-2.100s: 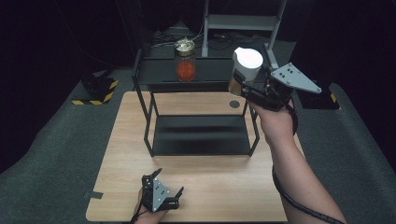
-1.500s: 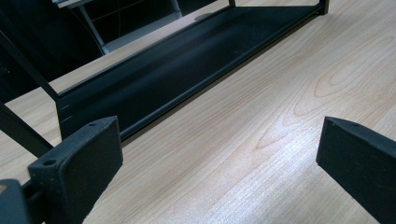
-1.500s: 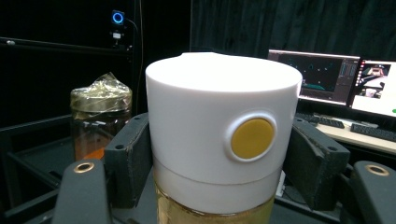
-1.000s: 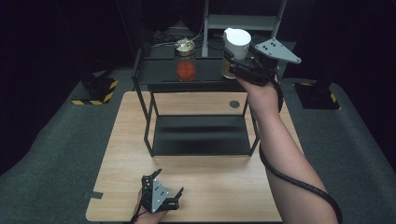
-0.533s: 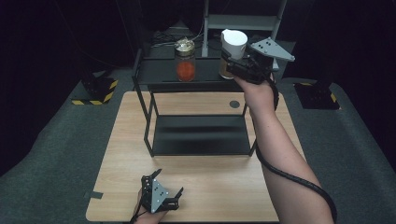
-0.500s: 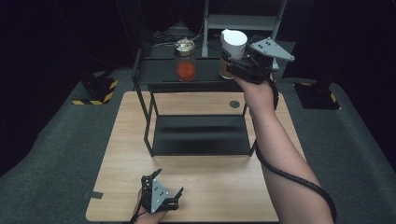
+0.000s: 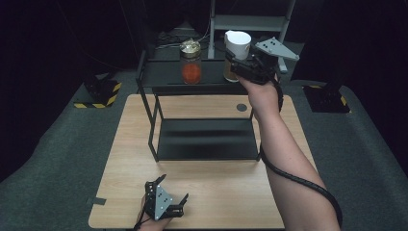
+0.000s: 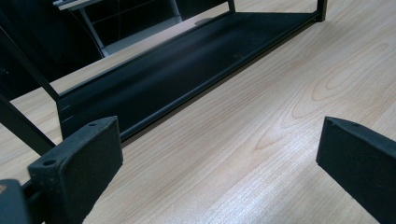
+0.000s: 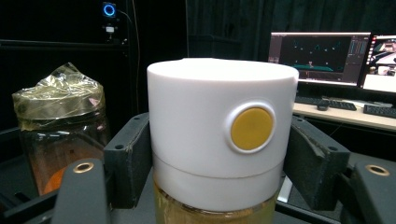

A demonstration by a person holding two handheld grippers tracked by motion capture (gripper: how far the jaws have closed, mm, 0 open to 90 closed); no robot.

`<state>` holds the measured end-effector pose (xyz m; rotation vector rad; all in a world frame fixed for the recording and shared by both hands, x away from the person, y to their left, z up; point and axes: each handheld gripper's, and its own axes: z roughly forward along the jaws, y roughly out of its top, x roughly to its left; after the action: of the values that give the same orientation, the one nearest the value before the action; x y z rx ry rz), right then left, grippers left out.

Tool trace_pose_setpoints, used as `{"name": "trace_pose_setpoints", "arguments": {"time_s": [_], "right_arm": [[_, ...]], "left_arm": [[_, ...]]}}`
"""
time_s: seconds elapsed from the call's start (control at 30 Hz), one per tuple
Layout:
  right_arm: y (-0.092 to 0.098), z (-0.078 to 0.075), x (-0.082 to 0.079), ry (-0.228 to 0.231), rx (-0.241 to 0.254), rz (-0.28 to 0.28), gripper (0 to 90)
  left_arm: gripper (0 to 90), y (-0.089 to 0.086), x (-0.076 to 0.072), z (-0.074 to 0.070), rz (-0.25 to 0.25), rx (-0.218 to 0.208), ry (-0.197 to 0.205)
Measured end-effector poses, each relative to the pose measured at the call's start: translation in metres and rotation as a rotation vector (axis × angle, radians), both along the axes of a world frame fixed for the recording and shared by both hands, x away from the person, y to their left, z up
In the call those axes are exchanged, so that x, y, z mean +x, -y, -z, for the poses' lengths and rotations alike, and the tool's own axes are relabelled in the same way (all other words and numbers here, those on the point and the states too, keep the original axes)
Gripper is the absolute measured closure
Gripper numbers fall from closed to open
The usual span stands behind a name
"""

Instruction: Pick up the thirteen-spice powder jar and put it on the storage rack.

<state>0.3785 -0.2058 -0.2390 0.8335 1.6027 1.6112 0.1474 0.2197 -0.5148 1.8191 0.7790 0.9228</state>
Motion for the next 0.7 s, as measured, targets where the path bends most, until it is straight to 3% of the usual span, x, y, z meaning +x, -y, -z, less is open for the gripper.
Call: {"name": "trace_pose_setpoints", "arguments": {"time_s": [0.53,0.7], "right_arm": [[-0.0021,0.0041,0.0008,0.011,0.001,0.002,28.7],[0.0002,0.0021,-0.0012,0.015,0.003,0.003,20.9]], "left_arm": [[0.6,0.0,-0.0003,0.0006,0.005,0.002,0.004],[0.6,0.0,0.0002,0.0001,0.007,0.004,0.002]]}}
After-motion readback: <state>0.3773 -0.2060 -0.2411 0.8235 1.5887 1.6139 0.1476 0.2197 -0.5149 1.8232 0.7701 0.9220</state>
